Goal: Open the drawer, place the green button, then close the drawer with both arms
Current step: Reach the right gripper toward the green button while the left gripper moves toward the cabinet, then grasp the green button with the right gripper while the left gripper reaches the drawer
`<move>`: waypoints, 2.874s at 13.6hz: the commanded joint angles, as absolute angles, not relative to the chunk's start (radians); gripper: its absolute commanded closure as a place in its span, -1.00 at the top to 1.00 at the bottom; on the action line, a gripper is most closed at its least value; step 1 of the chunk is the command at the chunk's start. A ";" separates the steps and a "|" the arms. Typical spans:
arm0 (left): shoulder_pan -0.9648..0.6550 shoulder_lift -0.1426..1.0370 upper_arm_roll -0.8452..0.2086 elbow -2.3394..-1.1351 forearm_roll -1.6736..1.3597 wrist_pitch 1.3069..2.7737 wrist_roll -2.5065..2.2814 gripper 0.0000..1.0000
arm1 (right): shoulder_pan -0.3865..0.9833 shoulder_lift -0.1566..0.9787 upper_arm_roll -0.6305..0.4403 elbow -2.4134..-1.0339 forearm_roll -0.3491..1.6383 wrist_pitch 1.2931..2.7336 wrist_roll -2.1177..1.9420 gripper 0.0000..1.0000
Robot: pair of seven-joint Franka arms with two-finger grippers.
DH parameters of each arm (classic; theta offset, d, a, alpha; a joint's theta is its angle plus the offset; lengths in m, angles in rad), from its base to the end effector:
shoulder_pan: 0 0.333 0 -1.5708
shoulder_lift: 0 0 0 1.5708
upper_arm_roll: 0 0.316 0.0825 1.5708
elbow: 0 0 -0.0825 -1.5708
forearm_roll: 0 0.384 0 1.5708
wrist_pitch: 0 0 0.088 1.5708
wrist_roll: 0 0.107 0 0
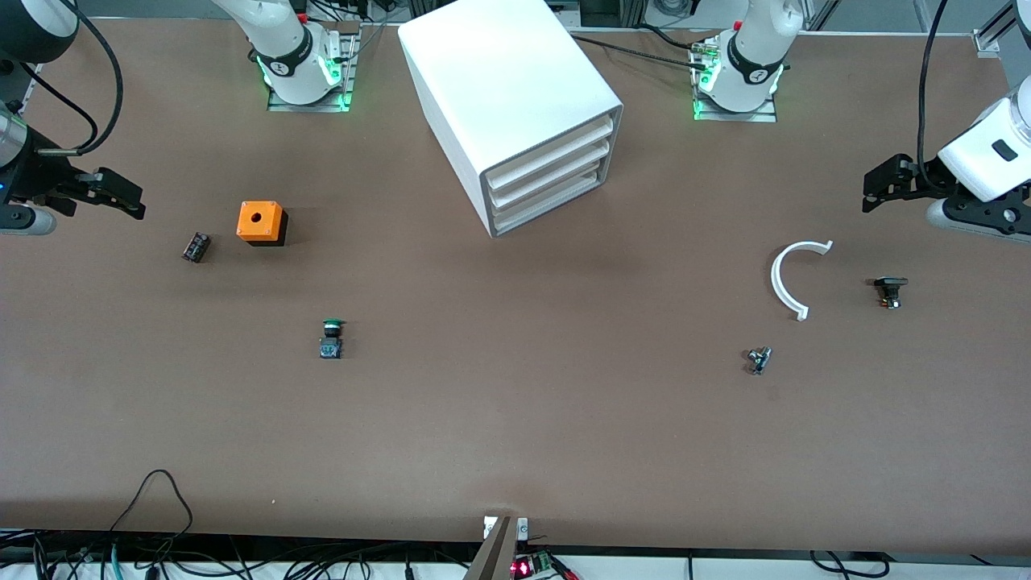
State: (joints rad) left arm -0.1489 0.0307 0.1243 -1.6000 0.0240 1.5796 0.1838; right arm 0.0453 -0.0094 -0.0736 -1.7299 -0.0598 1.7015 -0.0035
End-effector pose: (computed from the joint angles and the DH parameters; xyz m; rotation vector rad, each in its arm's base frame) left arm 0.5626 -0.0123 0.5945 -3.0998 0.3254 0.0825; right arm 0.5571 -0.0216 0.5656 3.0831 -0.0253 -0.0308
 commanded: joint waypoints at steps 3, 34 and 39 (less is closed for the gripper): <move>-0.149 0.034 0.124 -1.575 0.043 1.557 0.178 1.00 | 0.044 -0.028 -0.077 -1.740 -0.040 1.703 -0.011 1.00; -0.149 0.406 -0.115 -2.068 -0.878 1.822 0.504 1.00 | 0.255 0.529 -0.058 -1.715 0.040 2.121 0.192 1.00; -0.169 0.449 -0.251 -2.152 -0.989 2.020 0.565 0.88 | 0.261 0.629 -0.058 -1.717 0.041 2.285 0.193 1.00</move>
